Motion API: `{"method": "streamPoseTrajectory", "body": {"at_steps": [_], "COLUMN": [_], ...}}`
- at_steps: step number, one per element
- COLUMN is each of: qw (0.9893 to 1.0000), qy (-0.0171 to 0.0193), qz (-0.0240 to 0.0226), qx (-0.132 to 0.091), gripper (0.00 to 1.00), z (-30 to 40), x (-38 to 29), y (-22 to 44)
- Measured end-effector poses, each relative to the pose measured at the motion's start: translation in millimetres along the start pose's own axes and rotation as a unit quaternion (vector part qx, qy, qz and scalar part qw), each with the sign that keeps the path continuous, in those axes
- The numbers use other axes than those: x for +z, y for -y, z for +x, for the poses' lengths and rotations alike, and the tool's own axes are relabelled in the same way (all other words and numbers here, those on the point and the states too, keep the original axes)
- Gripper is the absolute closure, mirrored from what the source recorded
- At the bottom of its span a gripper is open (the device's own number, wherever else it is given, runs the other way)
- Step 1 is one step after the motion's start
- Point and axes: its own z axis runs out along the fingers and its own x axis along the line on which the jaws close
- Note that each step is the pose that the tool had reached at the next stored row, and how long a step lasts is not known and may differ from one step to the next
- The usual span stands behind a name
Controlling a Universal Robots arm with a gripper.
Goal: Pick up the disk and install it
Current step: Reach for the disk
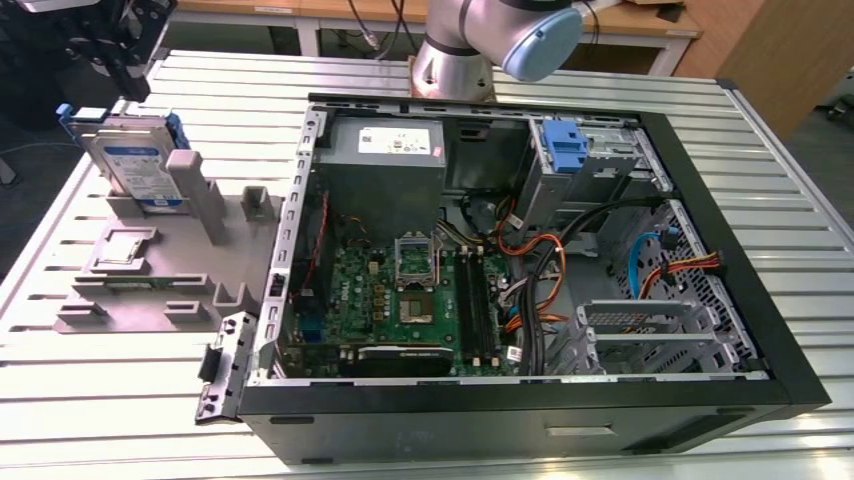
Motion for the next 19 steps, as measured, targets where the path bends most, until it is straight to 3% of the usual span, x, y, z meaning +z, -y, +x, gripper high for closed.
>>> {"method": "streamPoseTrajectory", "body": {"at_steps": [19], "qw": [1.0000], "qy": [-0.0001], "qz": [-0.0001], "qx": [0.000], "gripper": [0.85], "z": [8.2], "x": [0.2], "y": [0.7]}}
